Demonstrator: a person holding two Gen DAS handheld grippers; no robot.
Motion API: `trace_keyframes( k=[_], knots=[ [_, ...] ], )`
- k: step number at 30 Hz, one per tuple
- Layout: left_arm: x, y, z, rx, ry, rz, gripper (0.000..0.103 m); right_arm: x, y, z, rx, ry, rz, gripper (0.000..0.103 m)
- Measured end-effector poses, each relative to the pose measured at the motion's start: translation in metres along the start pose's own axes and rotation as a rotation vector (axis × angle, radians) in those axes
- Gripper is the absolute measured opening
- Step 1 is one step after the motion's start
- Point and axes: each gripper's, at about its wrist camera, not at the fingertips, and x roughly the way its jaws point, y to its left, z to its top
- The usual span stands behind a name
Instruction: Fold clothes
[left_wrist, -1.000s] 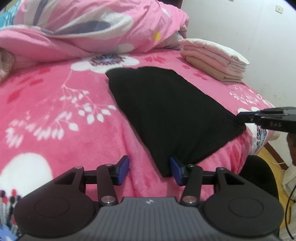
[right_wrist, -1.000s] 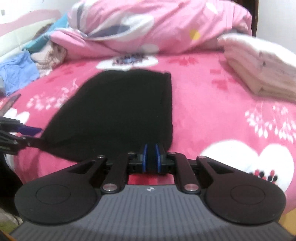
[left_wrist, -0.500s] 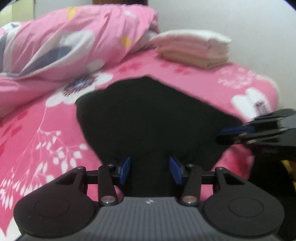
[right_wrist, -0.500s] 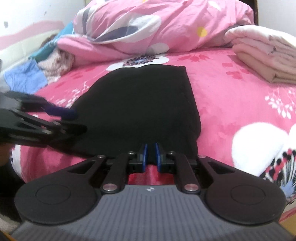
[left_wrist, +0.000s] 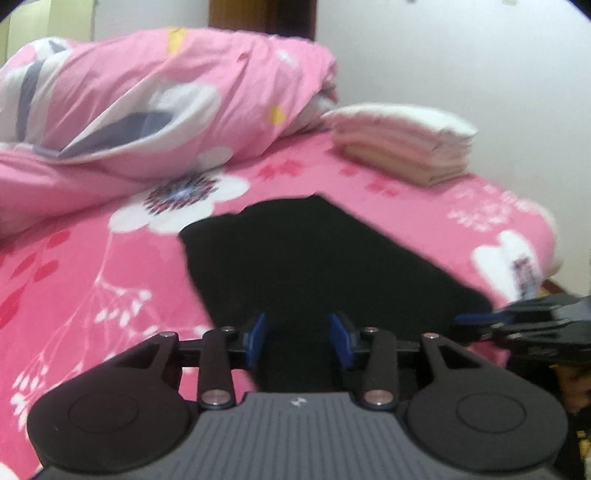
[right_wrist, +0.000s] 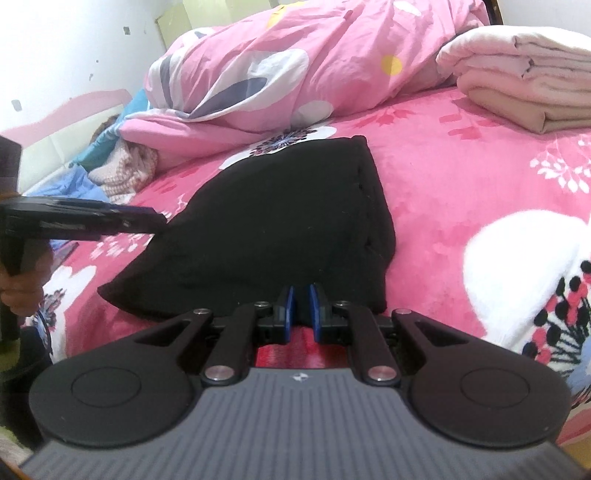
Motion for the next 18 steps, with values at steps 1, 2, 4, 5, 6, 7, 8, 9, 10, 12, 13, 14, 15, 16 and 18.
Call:
trace_keyframes(
  k=[1,2,4,5,6,7,8,9,10,12,13,14,15,16,18],
  knots=[
    [-0.002,-0.004,0.001,0.010,-0.017,-0.020,0.041,0.000,-0.001,0.000,0.004,0.000,0.004,0.008],
    [-0.002,-0.010,0.002,0.021,-0.027,-0.035,0.041,0.000,-0.001,0.000,0.008,-0.001,0.006,0.008],
    [0.007,-0.021,0.004,0.031,-0.024,-0.071,0.041,0.000,-0.002,0.000,0.015,-0.002,0.011,0.008],
    [0.012,-0.027,0.003,0.037,-0.015,-0.089,0.041,0.000,-0.002,0.000,0.016,-0.002,0.011,0.008],
    [0.017,-0.033,0.001,0.043,-0.006,-0.107,0.041,0.000,-0.002,0.000,0.017,-0.003,0.010,0.008],
    [0.022,-0.038,-0.001,0.049,0.002,-0.124,0.041,0.000,-0.001,0.000,0.015,-0.004,0.009,0.008],
    [0.027,-0.043,-0.007,0.049,0.024,-0.145,0.040,0.000,-0.001,0.000,0.012,-0.004,0.006,0.008],
    [0.030,-0.045,-0.014,0.043,0.046,-0.160,0.040,-0.001,0.000,0.000,0.009,-0.005,0.004,0.008],
    [0.032,-0.047,-0.021,0.035,0.067,-0.174,0.040,-0.001,0.000,-0.001,0.008,-0.005,0.003,0.008],
    [0.027,-0.048,-0.036,0.044,0.070,-0.165,0.039,-0.001,0.000,-0.001,0.010,-0.005,0.004,0.008],
    [0.023,-0.048,-0.043,0.050,0.070,-0.159,0.039,-0.001,-0.001,-0.001,0.014,-0.004,0.007,0.008],
    [0.017,-0.046,-0.048,0.042,0.071,-0.159,0.039,-0.001,-0.002,0.000,0.018,-0.004,0.010,0.008],
    [0.011,-0.043,-0.052,0.031,0.073,-0.161,0.039,-0.001,-0.002,0.000,0.021,-0.004,0.013,0.008],
    [0.005,-0.040,-0.055,0.015,0.079,-0.163,0.039,-0.001,-0.003,0.000,0.024,-0.004,0.016,0.008],
    [-0.004,-0.035,-0.061,-0.001,0.090,-0.160,0.038,-0.001,-0.004,0.000,0.032,-0.004,0.021,0.008]
  ],
)
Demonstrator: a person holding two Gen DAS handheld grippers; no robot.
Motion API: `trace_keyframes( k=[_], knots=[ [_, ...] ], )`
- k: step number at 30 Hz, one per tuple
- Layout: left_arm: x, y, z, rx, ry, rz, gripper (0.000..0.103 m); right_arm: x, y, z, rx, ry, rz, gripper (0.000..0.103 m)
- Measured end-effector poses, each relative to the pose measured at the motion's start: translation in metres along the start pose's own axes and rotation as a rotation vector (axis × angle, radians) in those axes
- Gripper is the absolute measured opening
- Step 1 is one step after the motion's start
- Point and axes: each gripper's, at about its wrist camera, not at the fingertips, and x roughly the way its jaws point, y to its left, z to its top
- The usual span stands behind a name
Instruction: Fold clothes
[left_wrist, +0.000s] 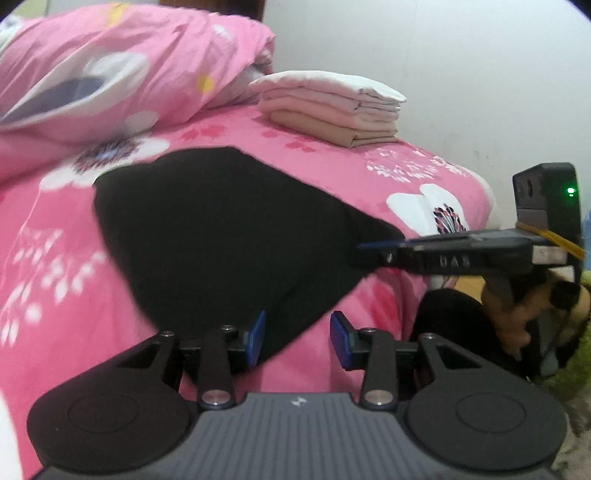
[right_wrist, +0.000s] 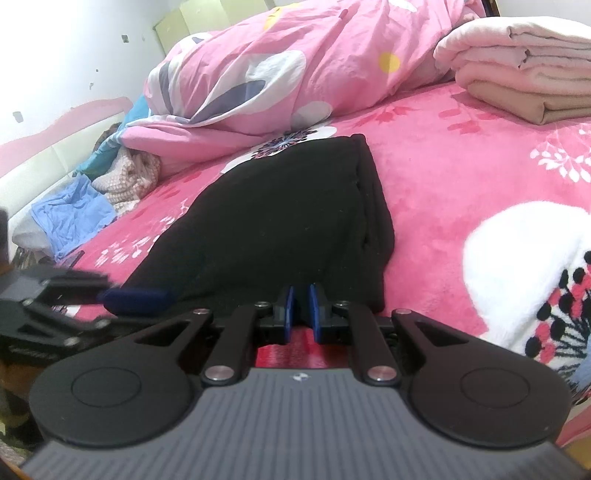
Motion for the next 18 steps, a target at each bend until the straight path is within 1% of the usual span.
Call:
trace_keyframes(
  k=[3,7,9,11,15,18],
  knots=[
    [-0.015,0.001,-0.006,-0.006,0.003,0.009,0.038,0.000,-0.001,0.000,0.010,-0.001,0.005,0.008],
    [-0.032,-0.002,-0.005,-0.011,-0.042,0.009,0.038,-0.001,0.001,0.000,0.003,-0.001,0.000,0.008],
    [-0.035,-0.004,-0.002,-0.007,-0.070,0.016,0.038,-0.001,0.001,0.000,0.002,0.000,-0.002,0.008],
    [-0.031,-0.005,-0.001,-0.009,-0.075,0.032,0.038,-0.001,0.002,0.000,0.001,0.000,-0.003,0.008],
    [-0.013,0.002,-0.007,-0.046,-0.007,0.066,0.037,-0.003,0.006,0.001,-0.015,0.008,-0.021,0.008],
    [-0.015,0.005,-0.011,-0.073,-0.020,0.058,0.035,-0.012,0.023,0.012,-0.075,0.044,-0.074,0.010]
  ],
)
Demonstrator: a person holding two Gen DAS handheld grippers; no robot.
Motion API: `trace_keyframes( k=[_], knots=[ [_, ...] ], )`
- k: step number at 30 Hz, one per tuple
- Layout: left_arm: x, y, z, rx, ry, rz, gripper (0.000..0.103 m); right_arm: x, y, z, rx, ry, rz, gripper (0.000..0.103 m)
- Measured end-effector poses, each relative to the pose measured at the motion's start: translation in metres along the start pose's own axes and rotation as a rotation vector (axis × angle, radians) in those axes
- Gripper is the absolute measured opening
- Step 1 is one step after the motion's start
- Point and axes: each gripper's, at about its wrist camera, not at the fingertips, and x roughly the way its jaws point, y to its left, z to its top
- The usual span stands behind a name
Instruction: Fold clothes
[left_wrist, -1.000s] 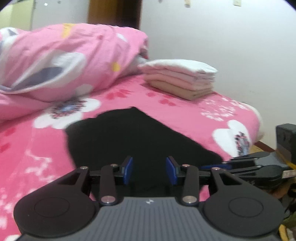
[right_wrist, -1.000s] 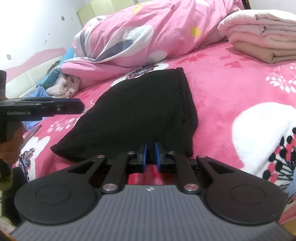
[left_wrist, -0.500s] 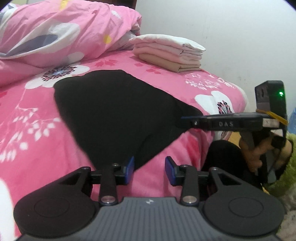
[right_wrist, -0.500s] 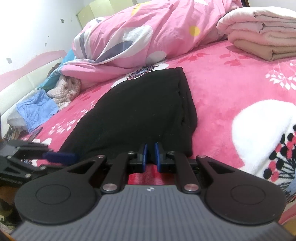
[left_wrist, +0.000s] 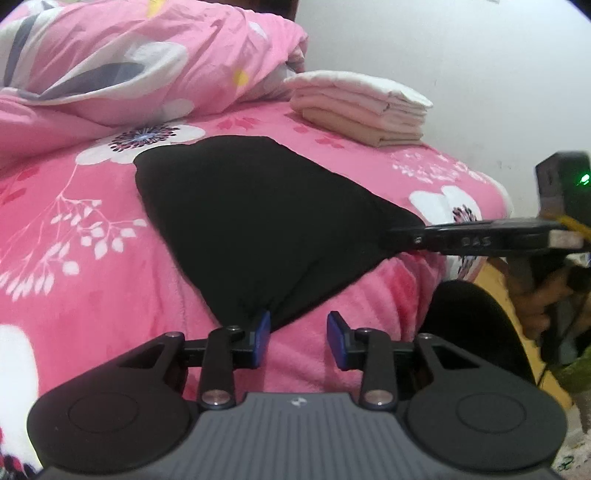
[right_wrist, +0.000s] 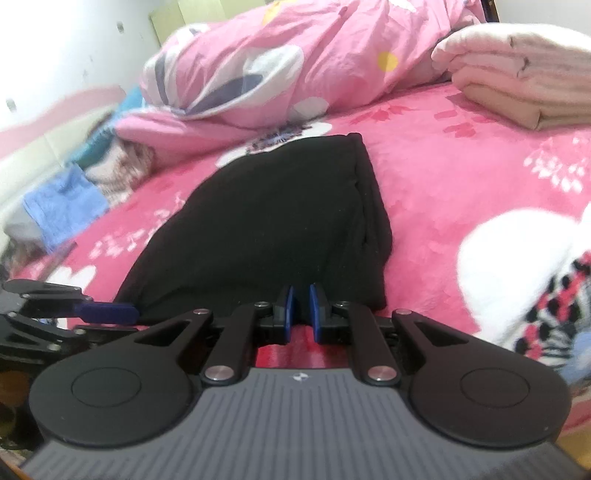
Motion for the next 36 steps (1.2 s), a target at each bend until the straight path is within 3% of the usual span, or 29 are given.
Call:
trace_keyframes(
  k=[4,7,14,19,23,28,36],
  knots=[
    [-0.001,0.007,-0.004,-0.045,-0.016,-0.020,0.035,-0.001,0.026,0.016,-0.096,-0.020,0.052,0.011],
    [-0.005,0.011,-0.007,-0.061,-0.023,-0.028,0.035,0.018,0.042,0.012,-0.158,0.033,0.089,0.011],
    [-0.032,0.025,-0.012,-0.113,-0.069,-0.066,0.040,0.000,0.032,0.002,-0.096,0.123,0.075,0.011],
    [-0.043,0.025,0.001,-0.131,-0.147,-0.126,0.045,-0.014,0.037,0.022,-0.127,0.023,0.055,0.013],
    [-0.028,0.017,0.018,-0.101,-0.157,-0.110,0.048,0.003,0.036,0.029,-0.137,-0.001,0.003,0.014],
    [0.013,0.017,0.024,-0.124,-0.010,0.006,0.048,0.017,0.023,0.007,-0.121,0.011,-0.041,0.015],
    [0.018,0.008,0.022,-0.109,0.014,0.052,0.054,0.014,0.012,-0.005,-0.100,-0.014,-0.029,0.015]
  ],
)
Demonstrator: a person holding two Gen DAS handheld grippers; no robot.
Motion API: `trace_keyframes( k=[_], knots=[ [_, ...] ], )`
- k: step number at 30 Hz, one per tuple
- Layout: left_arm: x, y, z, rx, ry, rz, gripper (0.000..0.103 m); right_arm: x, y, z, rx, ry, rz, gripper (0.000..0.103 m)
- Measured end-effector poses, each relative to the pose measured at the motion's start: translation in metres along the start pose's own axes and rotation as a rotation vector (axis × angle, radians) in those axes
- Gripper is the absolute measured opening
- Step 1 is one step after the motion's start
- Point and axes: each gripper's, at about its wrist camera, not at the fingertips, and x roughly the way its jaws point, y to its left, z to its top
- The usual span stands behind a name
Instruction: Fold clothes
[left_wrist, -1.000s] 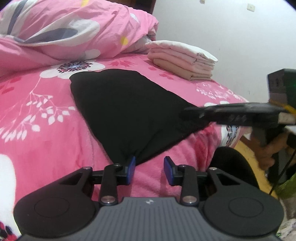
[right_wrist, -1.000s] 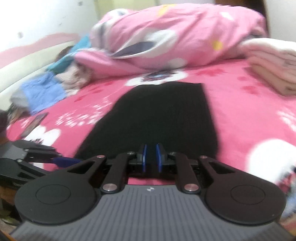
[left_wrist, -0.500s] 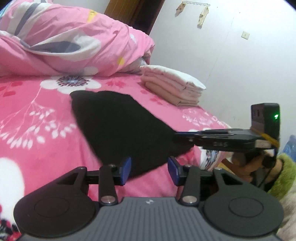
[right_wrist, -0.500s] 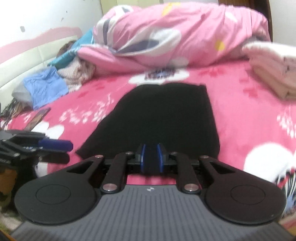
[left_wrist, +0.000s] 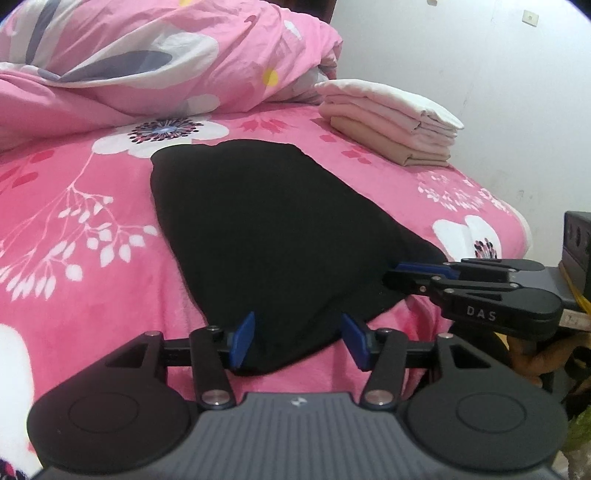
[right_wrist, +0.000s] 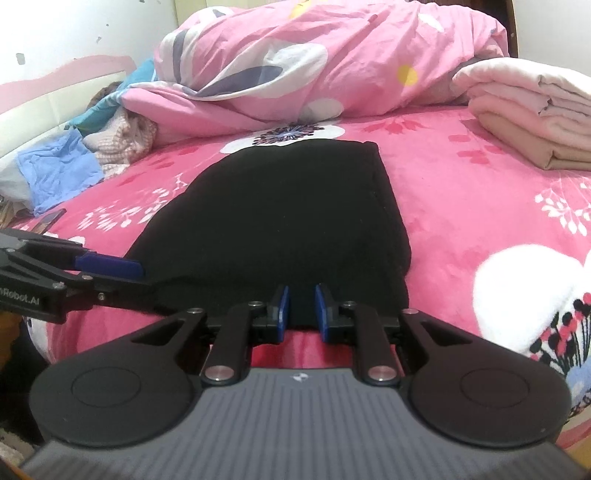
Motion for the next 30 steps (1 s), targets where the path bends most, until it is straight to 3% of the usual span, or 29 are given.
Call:
trace_keyframes(
  k=[16,30],
  knots=[
    [0.004,-0.008,0.006,-0.013,0.032,0.022,0.068,-0.002,-0.008,-0.007,0.049,-0.042,0.038,0.015],
    [0.004,-0.012,0.006,-0.016,0.036,0.028,0.070,-0.003,-0.011,-0.008,0.064,-0.049,0.051,0.016]
  ],
)
